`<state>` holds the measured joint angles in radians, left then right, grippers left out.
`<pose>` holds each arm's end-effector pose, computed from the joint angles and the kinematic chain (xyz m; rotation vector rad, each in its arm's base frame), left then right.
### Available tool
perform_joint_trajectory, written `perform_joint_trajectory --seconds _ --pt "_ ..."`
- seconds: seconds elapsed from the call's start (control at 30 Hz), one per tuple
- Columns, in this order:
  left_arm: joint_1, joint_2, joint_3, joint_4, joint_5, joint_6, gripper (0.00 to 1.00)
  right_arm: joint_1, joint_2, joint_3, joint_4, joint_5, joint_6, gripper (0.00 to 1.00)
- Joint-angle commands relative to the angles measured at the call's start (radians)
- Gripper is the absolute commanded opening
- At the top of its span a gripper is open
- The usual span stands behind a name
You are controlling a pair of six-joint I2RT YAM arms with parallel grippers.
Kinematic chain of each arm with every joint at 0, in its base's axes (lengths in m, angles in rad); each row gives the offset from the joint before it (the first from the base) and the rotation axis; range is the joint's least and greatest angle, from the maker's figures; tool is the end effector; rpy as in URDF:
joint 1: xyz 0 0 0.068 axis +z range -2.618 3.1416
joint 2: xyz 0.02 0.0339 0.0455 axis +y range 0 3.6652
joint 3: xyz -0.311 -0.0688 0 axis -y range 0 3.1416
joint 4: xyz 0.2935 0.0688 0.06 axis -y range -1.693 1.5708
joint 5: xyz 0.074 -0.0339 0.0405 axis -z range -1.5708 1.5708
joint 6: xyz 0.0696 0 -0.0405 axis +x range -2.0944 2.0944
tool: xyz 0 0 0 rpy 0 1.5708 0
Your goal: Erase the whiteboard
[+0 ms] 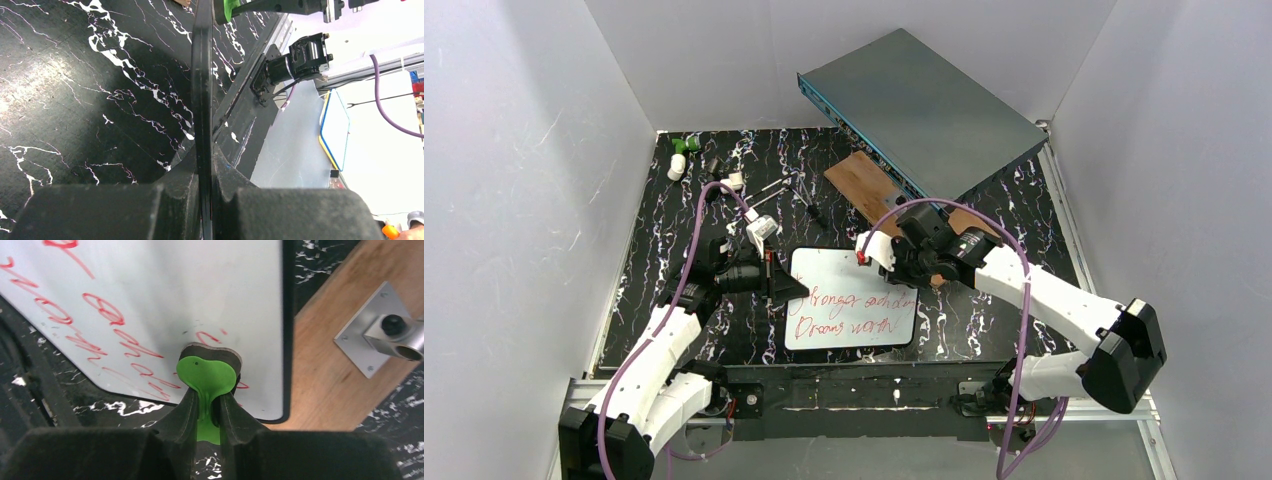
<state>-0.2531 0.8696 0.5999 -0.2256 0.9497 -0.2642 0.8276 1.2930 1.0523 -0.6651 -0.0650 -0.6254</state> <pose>0.1978 -0.1096 0.2763 0.5985 1.9915 -1.2914 0.2149 0.2406 0.2880 -1.6690 1.8363 0.1667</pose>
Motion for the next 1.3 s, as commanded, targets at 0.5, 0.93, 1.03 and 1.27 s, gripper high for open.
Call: perform_joint_trajectory --seconds 0.5,0.93,1.03,1.27 --pt "-0.02 -0.013 0.024 -0.035 -0.018 0.094 0.0 -0.004 0.09 0.144 0.059 0.128 0.119 0.01" --pt "-0.023 -0.013 0.026 -0.038 -0.02 0.095 0.0 -0.016 0.023 0.04 -0.042 -0.144 0.019 0.01" --pt "-0.023 -0.012 0.026 -0.04 -0.021 0.097 0.0 0.002 0.049 0.076 -0.056 -0.166 0.035 0.01" --pt "-0.024 -0.013 0.026 -0.041 -0.025 0.098 0.0 0.028 0.114 0.185 -0.04 -0.108 0.081 0.01"
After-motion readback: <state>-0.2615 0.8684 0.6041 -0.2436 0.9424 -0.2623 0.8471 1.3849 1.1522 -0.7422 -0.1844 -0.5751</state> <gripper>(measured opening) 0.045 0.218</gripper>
